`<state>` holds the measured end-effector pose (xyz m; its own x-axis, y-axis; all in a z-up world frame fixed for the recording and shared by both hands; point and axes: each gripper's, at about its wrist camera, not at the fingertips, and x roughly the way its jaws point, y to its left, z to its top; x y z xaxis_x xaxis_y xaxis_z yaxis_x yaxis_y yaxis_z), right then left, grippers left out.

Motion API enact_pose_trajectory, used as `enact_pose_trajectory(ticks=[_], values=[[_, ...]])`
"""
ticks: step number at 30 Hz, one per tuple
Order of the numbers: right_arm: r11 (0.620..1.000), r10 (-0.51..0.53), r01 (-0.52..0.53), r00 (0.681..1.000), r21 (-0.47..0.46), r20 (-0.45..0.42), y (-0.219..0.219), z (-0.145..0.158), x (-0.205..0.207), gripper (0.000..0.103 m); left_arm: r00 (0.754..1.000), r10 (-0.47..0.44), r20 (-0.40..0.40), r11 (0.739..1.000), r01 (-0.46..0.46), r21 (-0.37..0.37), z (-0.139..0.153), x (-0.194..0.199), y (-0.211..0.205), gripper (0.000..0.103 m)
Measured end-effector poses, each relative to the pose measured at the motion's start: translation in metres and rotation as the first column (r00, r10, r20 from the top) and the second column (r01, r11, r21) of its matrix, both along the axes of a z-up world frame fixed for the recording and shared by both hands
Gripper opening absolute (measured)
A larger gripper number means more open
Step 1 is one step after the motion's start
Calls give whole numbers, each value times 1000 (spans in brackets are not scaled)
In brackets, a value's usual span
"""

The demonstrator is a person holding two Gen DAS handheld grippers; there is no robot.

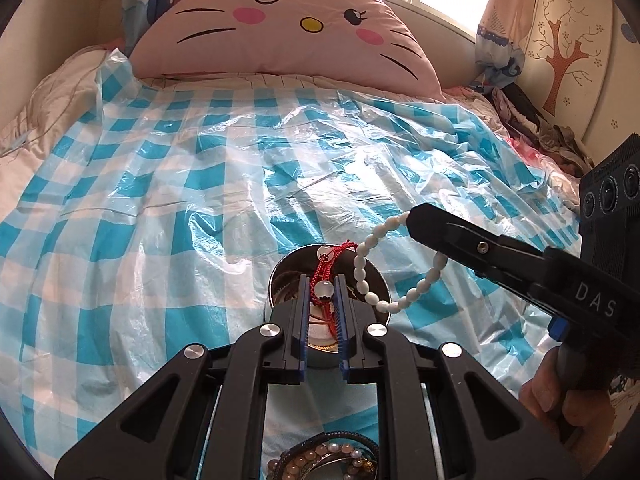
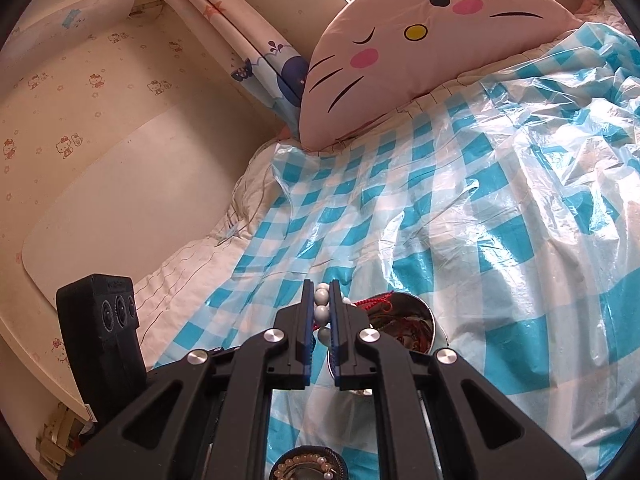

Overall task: Organize jewelry
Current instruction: 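Carry the white bead bracelet over the tin with both tools and open them, then lower the left tool onto the pile and grasp the black leather bracelet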

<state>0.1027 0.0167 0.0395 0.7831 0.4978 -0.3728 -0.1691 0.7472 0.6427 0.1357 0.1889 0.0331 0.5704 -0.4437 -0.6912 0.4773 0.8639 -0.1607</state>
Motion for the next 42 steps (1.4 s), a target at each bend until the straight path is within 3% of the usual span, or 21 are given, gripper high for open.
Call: enact_pose_trajectory(ticks=[6,9,18,22,25,28,29,33,37,42], values=[[998,-13,11,999,-58,-34,8,-13,11,9,999,-5,-45,999,7,45,-19,11,-7,11],[998,-39,37,998,-49,-53,2,-21,11,38,998,3,-65,998,1,63,-27,13,-6,11],[996,-84,82,992,-23,-91,-13,-28,-11,39,996,53,-69,998,-49,46,-22,5,25,17],[999,-32,26,990,-47,-135,0,-34,-32,39,993,39,-111,999,-35,41,-24,-8,39,23],[997,26,-38,982,-60,-186,15,-44,-48,39,991,-5,-134,997,15,78,-32,-26,41,27],[994,84,-99,970,-53,-230,26,-54,-61,47,984,-72,-163,989,91,114,-44,-47,37,38],[994,68,-86,970,-69,-232,27,-55,-66,49,982,-89,-167,985,112,133,-47,-52,34,47],[1000,2,-8,975,-27,-223,12,-57,-82,55,974,-133,-183,972,165,170,-55,-68,25,59],[1000,-26,25,973,-4,-229,3,-59,-86,56,980,-169,-103,951,190,244,-51,-90,14,83],[999,-31,36,971,17,-238,-1,-62,-84,56,982,-173,-75,927,188,326,-57,-96,2,83]])
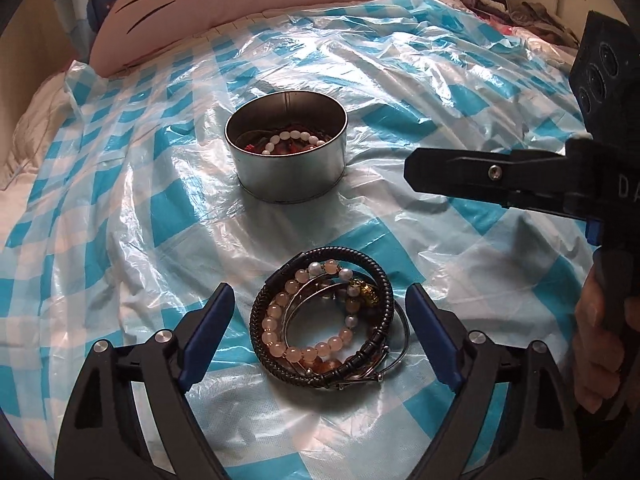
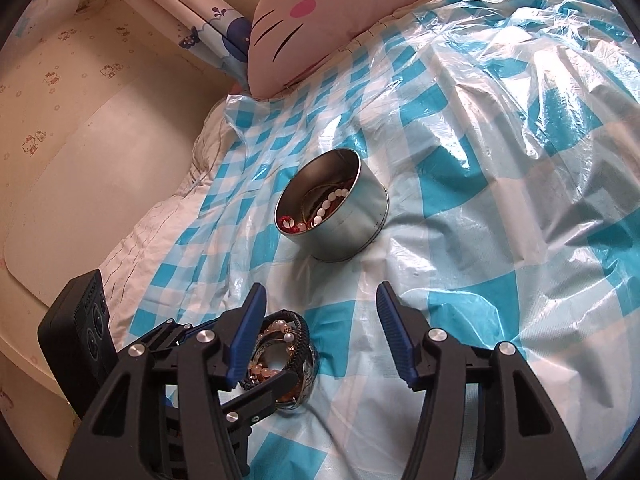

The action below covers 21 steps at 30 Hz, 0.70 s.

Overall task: Organize jewelry
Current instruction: 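Lower the left tool onto the pile and grasp the black leather bracelet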

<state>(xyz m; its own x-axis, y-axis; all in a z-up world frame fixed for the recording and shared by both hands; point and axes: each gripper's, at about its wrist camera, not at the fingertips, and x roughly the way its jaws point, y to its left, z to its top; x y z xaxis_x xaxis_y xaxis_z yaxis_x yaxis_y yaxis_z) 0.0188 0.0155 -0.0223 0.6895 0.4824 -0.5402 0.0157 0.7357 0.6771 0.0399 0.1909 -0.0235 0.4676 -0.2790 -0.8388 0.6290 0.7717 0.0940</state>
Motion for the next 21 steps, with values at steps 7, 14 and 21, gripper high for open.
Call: enact_pose_trajectory(ticks=[7,14,21], values=[[1000,4,-4,1000,-10,-4,2,0,0,56,999,2,-45,999,-4,-47,-1,6,3,61],[1000,2,-2,1000,-17,-9,3,-1,1,56,994,41,-105,990,-54,-131,2,18,18,25],[1000,6,-7,1000,-18,-12,4,-2,2,56,993,38,-112,988,-54,-146,3,19,19,42]])
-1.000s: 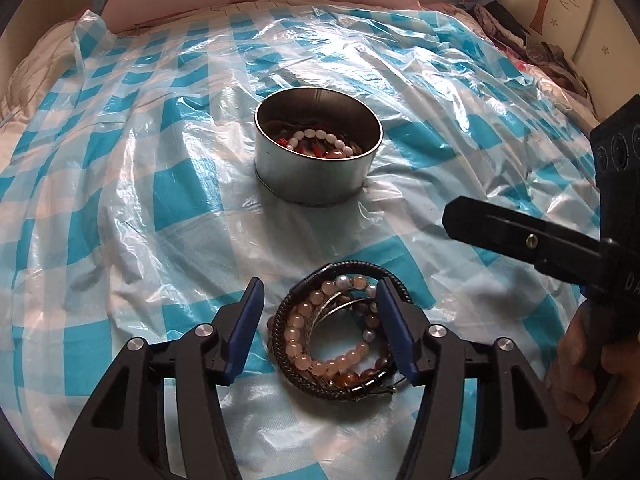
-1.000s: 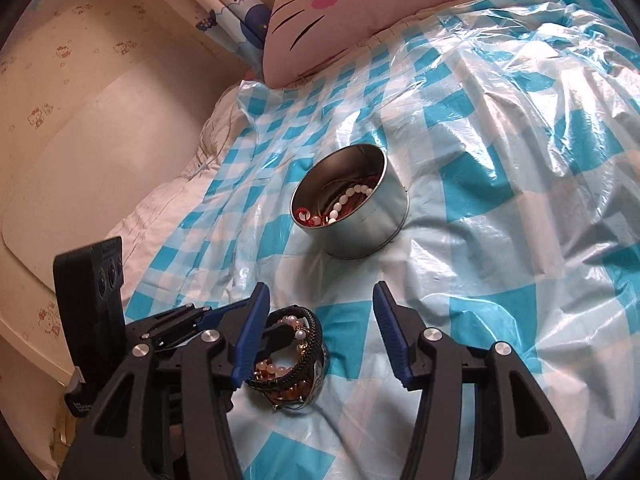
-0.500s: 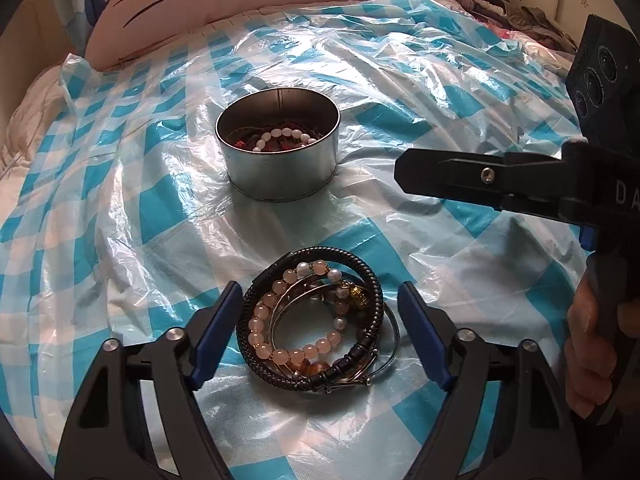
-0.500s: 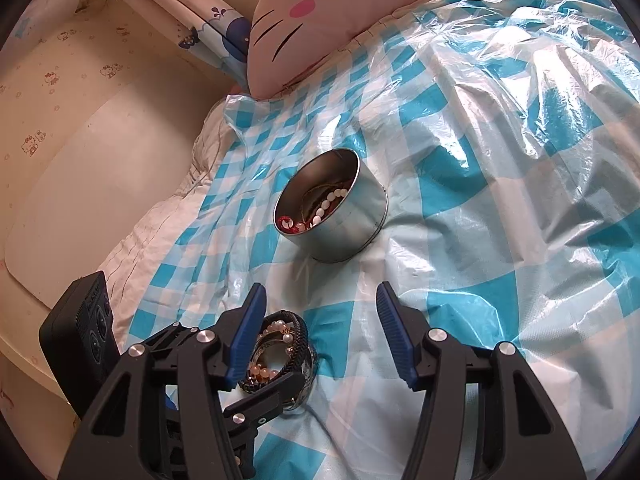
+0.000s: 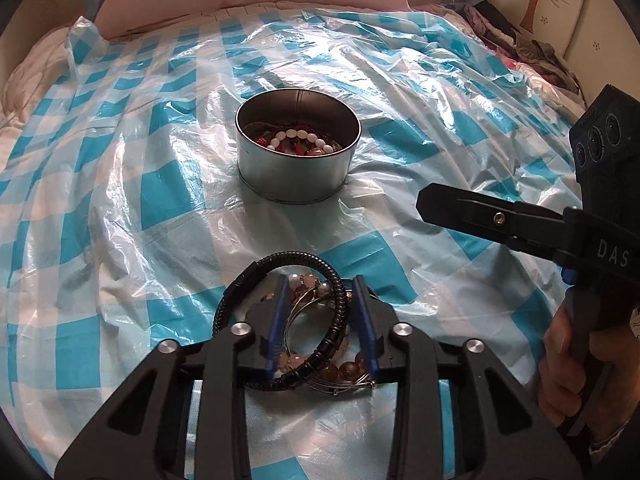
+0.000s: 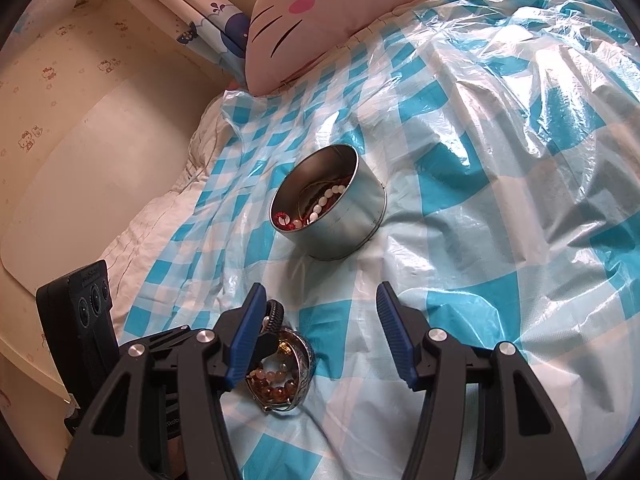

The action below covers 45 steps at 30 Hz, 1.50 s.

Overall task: Organize jewelry
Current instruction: 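Lower the left tool onto the pile and grasp the black leather bracelet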

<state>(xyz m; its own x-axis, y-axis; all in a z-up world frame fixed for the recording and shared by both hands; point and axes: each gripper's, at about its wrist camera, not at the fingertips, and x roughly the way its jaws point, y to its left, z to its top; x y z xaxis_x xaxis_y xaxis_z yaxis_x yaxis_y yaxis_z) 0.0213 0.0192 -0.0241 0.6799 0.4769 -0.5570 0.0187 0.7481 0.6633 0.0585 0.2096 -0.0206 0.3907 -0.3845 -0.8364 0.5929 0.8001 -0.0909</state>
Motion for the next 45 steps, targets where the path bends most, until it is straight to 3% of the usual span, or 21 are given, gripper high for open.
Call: enact_pose_trajectory(ticks=[2,5,10,12,14,17,19,22,24,26,32,38,45], values=[[1000,-2,2,1000,1,0,0,0,0,56,998,6,60,1000,-6,9,7,-5,0,81],[1000,-3,3,1000,7,-1,0,-1,0,56,996,4,93,1000,-5,9,12,-7,0,92],[1000,-2,2,1000,8,1,0,-1,0,56,1000,-2,22,997,0,83,-8,1,-6,92],[1000,-3,3,1000,9,2,-1,-1,0,56,1000,-16,0,996,16,89,-14,2,-8,86],[1000,-5,5,1000,11,3,-2,0,0,56,1000,-24,-20,999,25,44,-13,2,-5,53],[1000,-8,8,1000,16,6,-3,0,-1,56,999,10,-36,1000,-9,23,-12,7,4,30],[1000,-7,7,1000,17,7,-4,0,-1,56,998,14,-66,1000,-15,-13,-11,10,9,22],[1000,-9,8,1000,17,7,-4,0,-1,56,997,16,-80,999,-18,-32,-10,11,12,22],[1000,-10,10,1000,19,8,-4,0,-2,56,996,25,-81,999,-28,-36,-9,11,14,27],[1000,-11,10,1000,24,10,-5,1,-2,56,995,51,-89,998,-54,-33,-10,15,18,43],[999,2,-2,1000,32,17,-3,4,-2,57,988,123,-90,990,-129,-56,-6,25,36,78],[999,37,-37,999,20,27,3,7,-3,57,981,159,-110,984,-167,-66,-7,31,45,80],[992,111,-110,994,-68,21,24,9,1,57,946,316,-72,936,-323,-142,6,43,82,80]])
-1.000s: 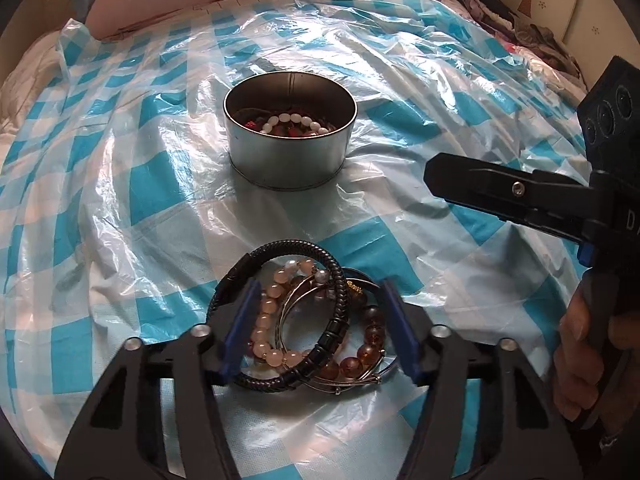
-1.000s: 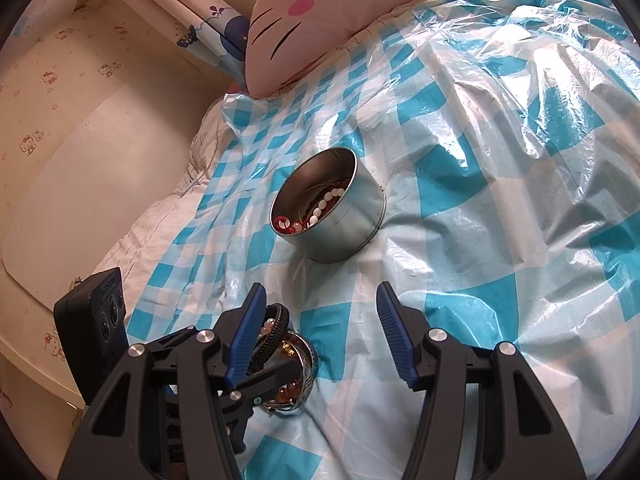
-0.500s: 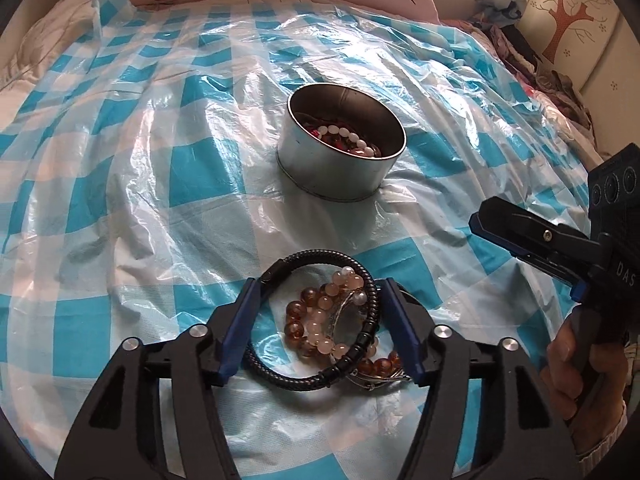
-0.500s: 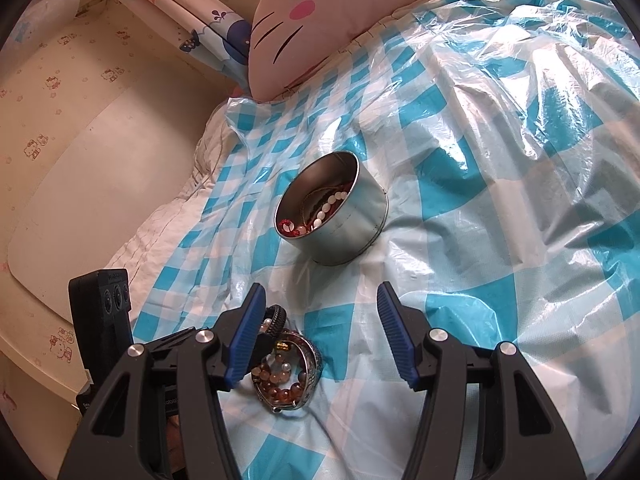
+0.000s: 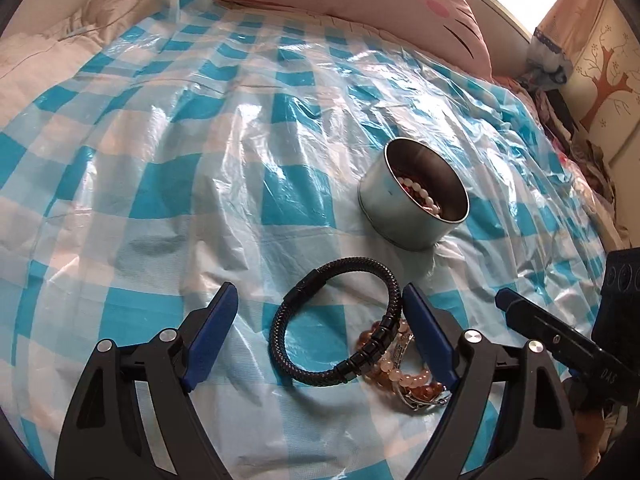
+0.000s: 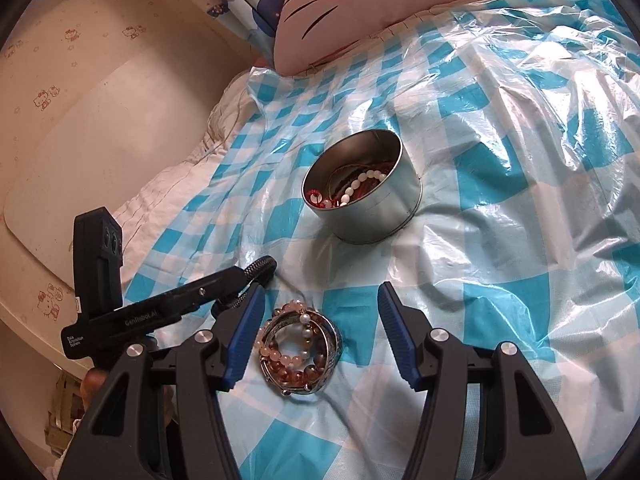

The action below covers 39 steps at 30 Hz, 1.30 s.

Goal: Organize jewelry

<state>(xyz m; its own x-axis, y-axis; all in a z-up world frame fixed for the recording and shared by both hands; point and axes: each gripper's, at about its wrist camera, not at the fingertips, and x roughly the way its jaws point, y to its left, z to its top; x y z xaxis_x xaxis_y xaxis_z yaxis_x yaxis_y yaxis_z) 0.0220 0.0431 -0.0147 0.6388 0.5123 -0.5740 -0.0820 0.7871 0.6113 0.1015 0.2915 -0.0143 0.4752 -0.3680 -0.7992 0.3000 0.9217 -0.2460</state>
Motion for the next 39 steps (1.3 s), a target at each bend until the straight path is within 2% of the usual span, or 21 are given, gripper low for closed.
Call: enact_pose_trajectory(ticks=[3,6,11,13,15,17,19,20,21,22,23,26,29,34,39], values=[[1000,-8,8,1000,7,-10,-2,-3,1,57,999,29,30,1000,-29,3,5,3,4,80],[1000,26,-26,1000,-15,-14,6,-4,4,57,999,51,15,998,-51,-21,3,10,11,80],[976,162,-165,986,-143,-29,44,-7,17,57,995,87,45,996,-86,-13,6,10,17,81],[961,205,-209,978,-181,-40,59,-10,21,50,991,110,77,994,-110,4,10,8,19,80],[946,225,-228,973,-232,-42,67,-11,25,44,986,129,108,991,-133,28,13,7,21,75],[941,230,-235,972,-244,-50,68,-13,30,31,982,137,132,988,-144,48,16,6,22,69],[943,227,-232,973,-237,-50,65,-16,30,16,975,153,161,980,-171,102,17,5,22,65],[943,224,-228,974,-243,-45,65,-16,29,14,972,163,167,972,-187,143,16,7,21,53],[940,222,-225,974,-256,-40,64,-15,28,11,974,170,149,965,-195,175,11,10,22,45],[939,217,-218,976,-266,-35,64,-14,26,9,978,179,108,967,-195,166,6,14,26,38],[941,214,-215,976,-263,-31,63,-13,25,9,981,183,70,973,-191,131,3,18,31,35],[952,208,-206,978,-226,-14,59,-10,22,9,981,192,41,978,-194,82,1,19,40,33],[973,190,-186,982,-135,16,49,-5,19,9,983,183,21,982,-184,51,-1,20,41,25],[987,152,-156,984,36,93,29,9,11,9,984,171,43,985,-172,25,4,16,39,13],[986,106,-123,984,115,146,14,18,8,9,986,148,80,988,-151,31,11,11,31,12]])
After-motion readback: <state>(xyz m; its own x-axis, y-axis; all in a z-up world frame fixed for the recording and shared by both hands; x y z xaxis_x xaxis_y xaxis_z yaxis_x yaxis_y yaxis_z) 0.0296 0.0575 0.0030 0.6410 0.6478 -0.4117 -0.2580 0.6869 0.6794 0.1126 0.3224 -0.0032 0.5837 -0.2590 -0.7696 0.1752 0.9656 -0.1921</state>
